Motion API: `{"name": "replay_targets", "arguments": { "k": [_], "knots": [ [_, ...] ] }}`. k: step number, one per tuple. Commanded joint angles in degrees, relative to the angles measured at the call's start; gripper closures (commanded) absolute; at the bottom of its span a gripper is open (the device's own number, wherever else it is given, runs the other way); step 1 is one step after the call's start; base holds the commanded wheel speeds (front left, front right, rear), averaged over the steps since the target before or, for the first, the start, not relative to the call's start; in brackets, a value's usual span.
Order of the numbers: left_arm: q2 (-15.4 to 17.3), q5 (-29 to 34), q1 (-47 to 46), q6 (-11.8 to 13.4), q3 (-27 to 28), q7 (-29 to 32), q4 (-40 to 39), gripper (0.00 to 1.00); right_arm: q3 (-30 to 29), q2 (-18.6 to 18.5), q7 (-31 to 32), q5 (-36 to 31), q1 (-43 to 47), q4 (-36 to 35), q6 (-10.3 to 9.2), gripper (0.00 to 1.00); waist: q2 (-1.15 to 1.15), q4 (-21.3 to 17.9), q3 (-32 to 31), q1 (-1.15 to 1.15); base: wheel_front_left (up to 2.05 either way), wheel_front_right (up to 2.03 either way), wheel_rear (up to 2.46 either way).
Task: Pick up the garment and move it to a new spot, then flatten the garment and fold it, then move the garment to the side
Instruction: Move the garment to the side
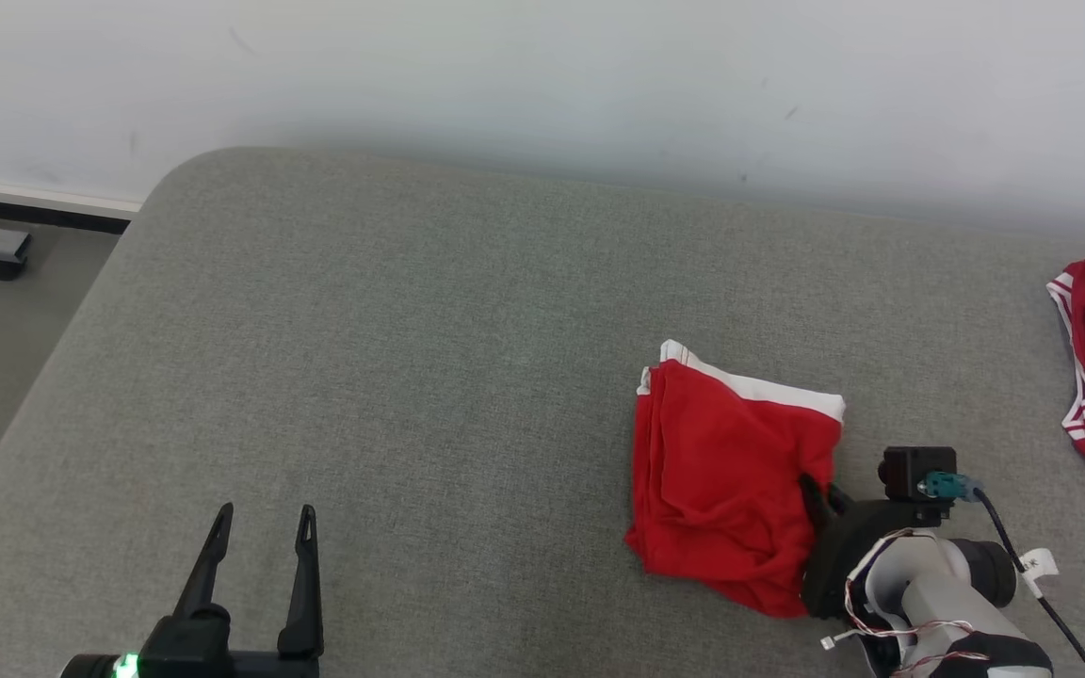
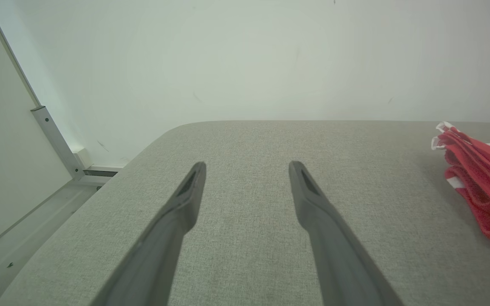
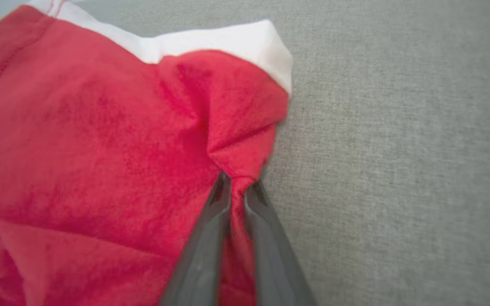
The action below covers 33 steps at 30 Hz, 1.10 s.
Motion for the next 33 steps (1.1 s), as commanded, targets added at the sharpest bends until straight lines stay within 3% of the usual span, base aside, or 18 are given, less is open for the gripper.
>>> {"name": "replay_targets", "arguments": {
  "k": [1,13,22,33],
  "knots": [
    [-0.18,-0.28,-0.18,-0.03,0.20,-0.17,-0.09,0.00,0.92,0.12,1.09,0.62,0.77,1.12,-0.17,1.00,0.00,-0.40,0.26,0.00,0.00,0.00,0.00],
    [-0.62,-1.22,-2.23,0.46,0.28,-0.18,-0.89,0.00,9.34,-8.31,2.26,2.79,-9.21,-3.42,-0.18,1.00,0.00,-5.20,5.88,0.00,0.00,0.00,0.00],
    [-0.83,-0.97,-5.11,0.44,-0.27,-0.18,-2.28,0.00,17.17,-17.74,5.28,3.46,-18.04,-7.72,-0.18,1.00,0.00,-9.81,11.61,0.00,0.00,0.00,0.00],
    [-0.84,0.56,-8.28,0.29,-1.57,-0.18,-5.34,0.00,22.68,-29.27,7.83,4.43,-27.52,-11.31,-0.18,1.00,0.00,-14.08,19.01,0.00,0.00,0.00,0.00]
  ]
}}
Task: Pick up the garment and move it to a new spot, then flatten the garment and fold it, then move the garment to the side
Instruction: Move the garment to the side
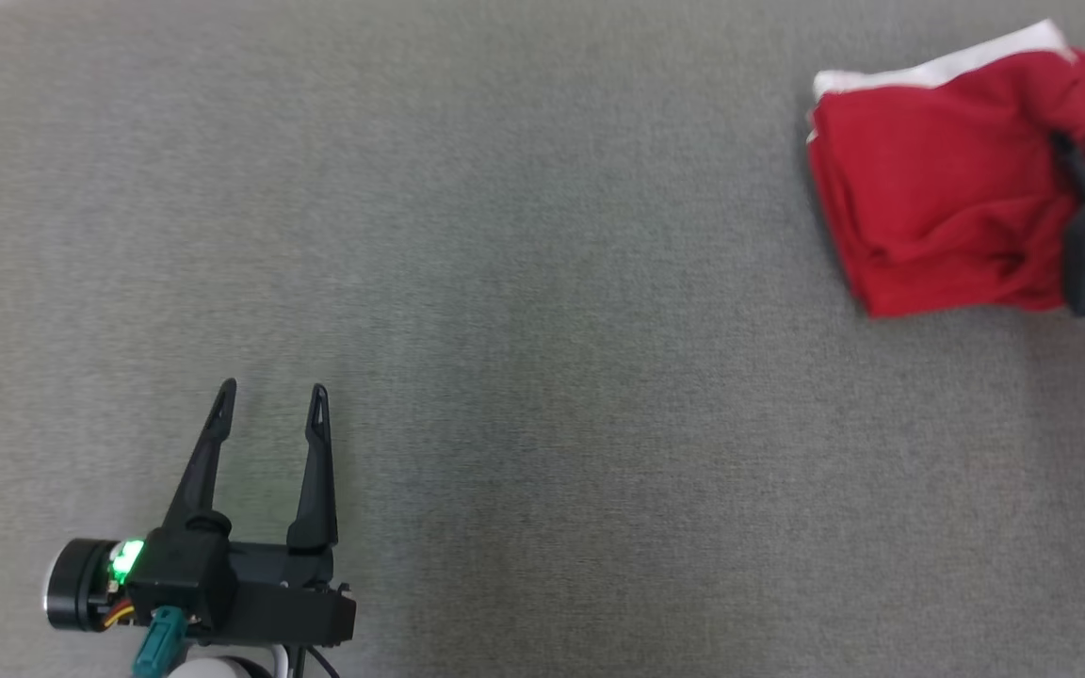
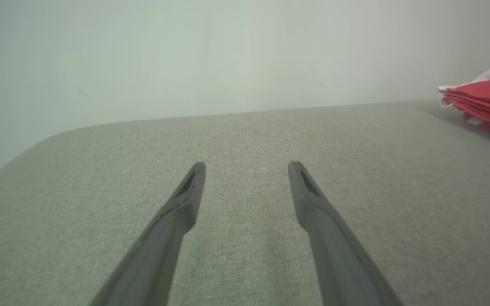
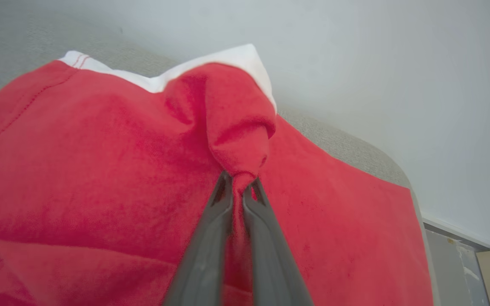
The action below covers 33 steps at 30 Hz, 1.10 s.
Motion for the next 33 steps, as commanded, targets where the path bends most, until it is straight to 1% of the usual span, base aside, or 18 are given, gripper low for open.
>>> {"name": "replay_targets", "arguments": {
  "k": [1,3,4,13,21,28,33],
  "knots": [
    [-0.01,0.59,-1.05,0.25,0.01,-0.16,-0.78,0.00,0.72,-1.70,0.34,0.18,-1.44,-0.54,-0.19,1.00,-0.01,-3.38,4.06,-0.01,0.00,0.00,0.00],
    [0.09,0.78,-1.41,0.27,0.14,-0.16,-1.64,0.00,1.56,-3.88,0.79,0.53,-3.00,-1.13,-0.19,1.00,-0.01,-4.24,5.10,-0.01,0.00,0.00,0.00],
    [0.45,1.23,-1.81,0.13,0.16,-0.16,-2.45,0.00,2.15,-5.75,1.23,0.87,-4.56,-1.53,-0.19,1.00,-0.01,-5.04,6.25,-0.01,0.00,0.00,0.00],
    [1.95,2.34,-2.78,0.33,0.05,-0.16,-7.28,0.00,4.66,-11.97,2.84,1.07,-9.92,-2.97,-0.20,1.00,-0.01,-7.74,11.50,-0.01,0.00,0.00,0.00],
    [2.87,2.37,-3.34,0.10,-0.08,-0.17,-10.10,0.00,7.35,-17.79,3.95,-1.23,-15.25,-4.18,-0.20,1.00,-0.01,-8.15,15.33,-0.01,0.00,0.00,0.00],
    [2.82,2.36,-4.27,0.25,-0.80,-0.16,-10.89,0.00,10.15,-20.48,4.77,-3.36,-18.96,-4.18,-0.20,1.00,-0.01,-7.28,16.83,-0.01,0.00,0.00,0.00],
    [2.84,2.23,-4.35,0.58,-0.90,-0.15,-11.39,0.00,12.03,-20.95,5.33,-5.22,-21.00,-3.30,-0.20,1.00,-0.01,-6.44,17.11,-0.01,0.00,0.00,0.00]
  ]
}}
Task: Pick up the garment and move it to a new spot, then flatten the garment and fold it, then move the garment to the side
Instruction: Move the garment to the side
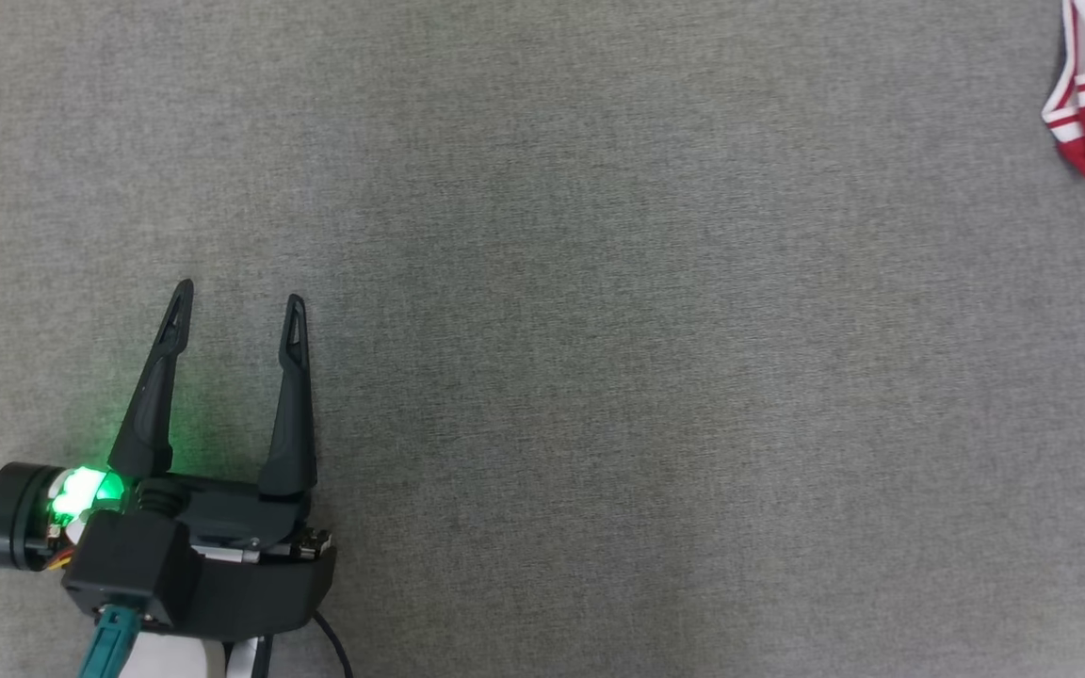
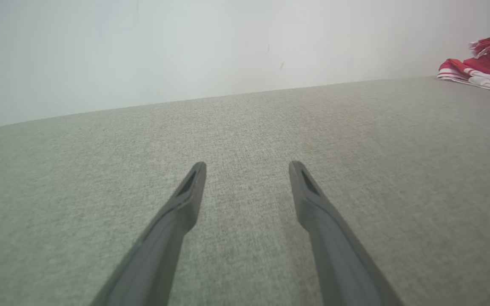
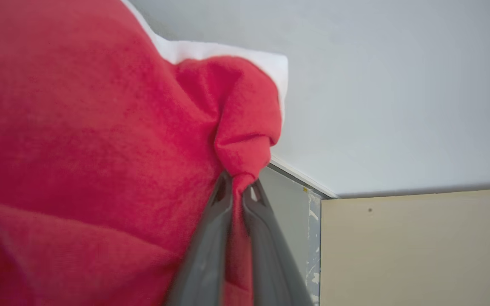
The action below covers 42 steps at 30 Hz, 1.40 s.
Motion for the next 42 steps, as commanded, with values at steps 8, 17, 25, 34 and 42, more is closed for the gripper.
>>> {"name": "replay_targets", "arguments": {
  "k": [8,17,25,34,42],
  "knots": [
    [0.31,-0.08,-0.55,0.65,0.05,-0.14,0.26,0.00,3.79,-1.24,-0.04,-3.48,-4.19,1.53,-0.20,0.00,-0.01,1.06,0.22,0.00,0.00,0.00,0.00],
    [-0.10,-1.11,1.26,1.50,0.70,-0.15,0.81,0.00,2.02,2.53,-5.39,-2.11,-6.42,4.71,-0.20,0.00,-0.01,0.89,-4.38,0.00,0.00,0.00,0.00],
    [-0.39,-1.97,6.04,1.90,2.36,-0.15,3.11,0.00,-2.92,10.68,-17.12,1.89,1.67,7.11,-0.20,0.00,-0.01,1.27,-15.69,0.00,0.00,0.00,0.00],
    [-0.38,-3.21,13.78,2.08,5.53,-0.15,5.63,0.00,-10.50,20.16,-23.70,4.49,15.94,6.62,-0.20,0.00,-0.01,1.12,-27.29,0.00,0.00,0.00,0.00],
    [-0.04,-4.08,18.83,1.71,8.07,-0.15,7.05,0.00,-24.16,27.51,-23.85,0.95,32.16,-2.05,-0.20,0.00,-0.01,1.25,-33.83,0.00,0.00,0.00,0.00]
  ]
}}
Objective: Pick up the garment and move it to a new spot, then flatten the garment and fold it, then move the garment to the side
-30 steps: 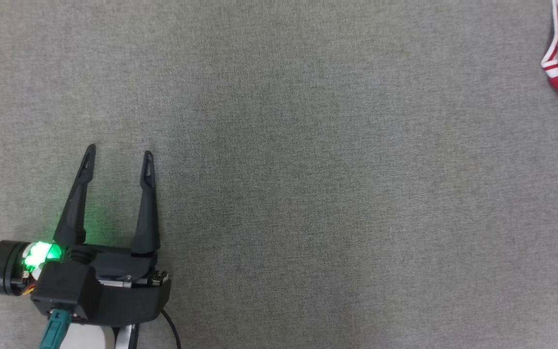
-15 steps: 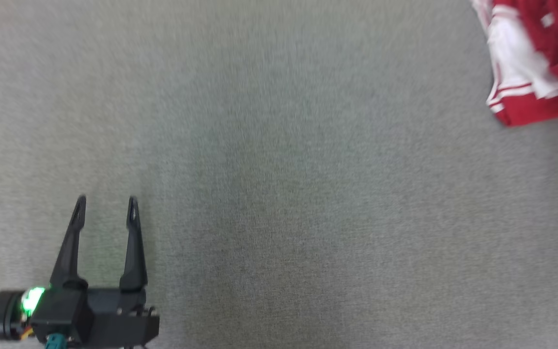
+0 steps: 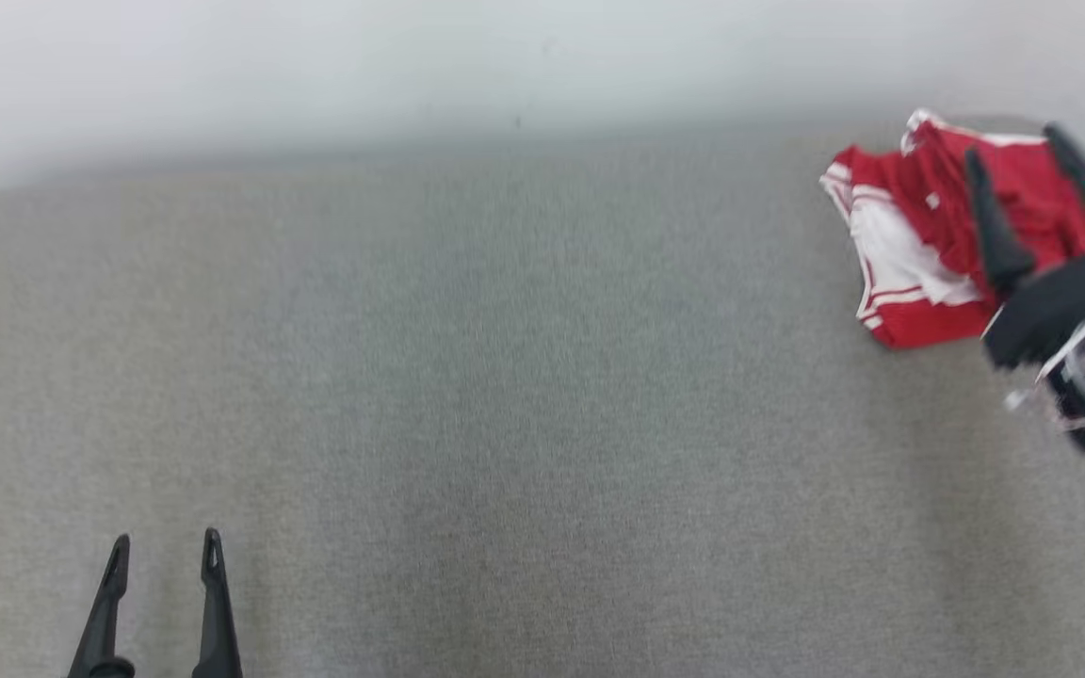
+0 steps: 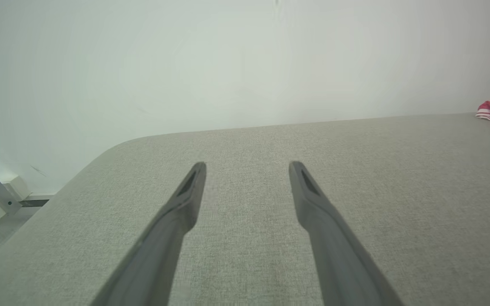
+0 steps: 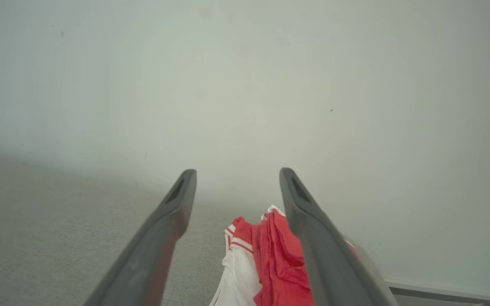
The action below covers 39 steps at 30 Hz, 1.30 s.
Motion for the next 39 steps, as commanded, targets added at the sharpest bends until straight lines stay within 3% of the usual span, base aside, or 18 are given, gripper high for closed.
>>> {"name": "replay_targets", "arguments": {
  "k": [1,6,21,30,39],
  "knots": [
    [0.07,-0.61,1.21,-0.05,0.32,-0.18,0.29,0.00,-1.96,1.30,-0.23,-1.37,3.51,-1.62,-0.20,0.00,0.01,0.21,-5.36,0.02,0.00,0.00,0.00],
    [-0.20,-0.71,2.50,-0.36,0.90,-0.17,1.08,0.00,-12.00,6.42,-0.24,-5.81,14.64,-9.40,-0.20,0.00,0.01,0.43,-7.73,0.02,0.00,0.00,0.00],
    [-0.59,-0.05,2.71,-1.08,0.59,-0.17,2.94,0.00,-26.65,19.75,-0.24,-14.18,39.23,-27.19,-0.19,0.00,0.01,0.70,-10.21,0.02,0.00,0.00,0.00],
    [-0.82,-0.30,2.88,-0.79,1.34,-0.17,4.21,0.00,-30.83,27.33,-0.24,-18.33,49.00,-33.71,-0.19,0.00,0.01,1.10,-11.68,0.02,0.00,0.00,0.00],
    [-0.43,0.42,3.34,-0.81,1.50,-0.18,6.83,0.00,-28.76,29.33,-0.24,-20.39,53.86,-36.76,-0.19,0.00,0.01,1.67,-12.49,0.02,0.00,0.00,0.00]
  ]
}}
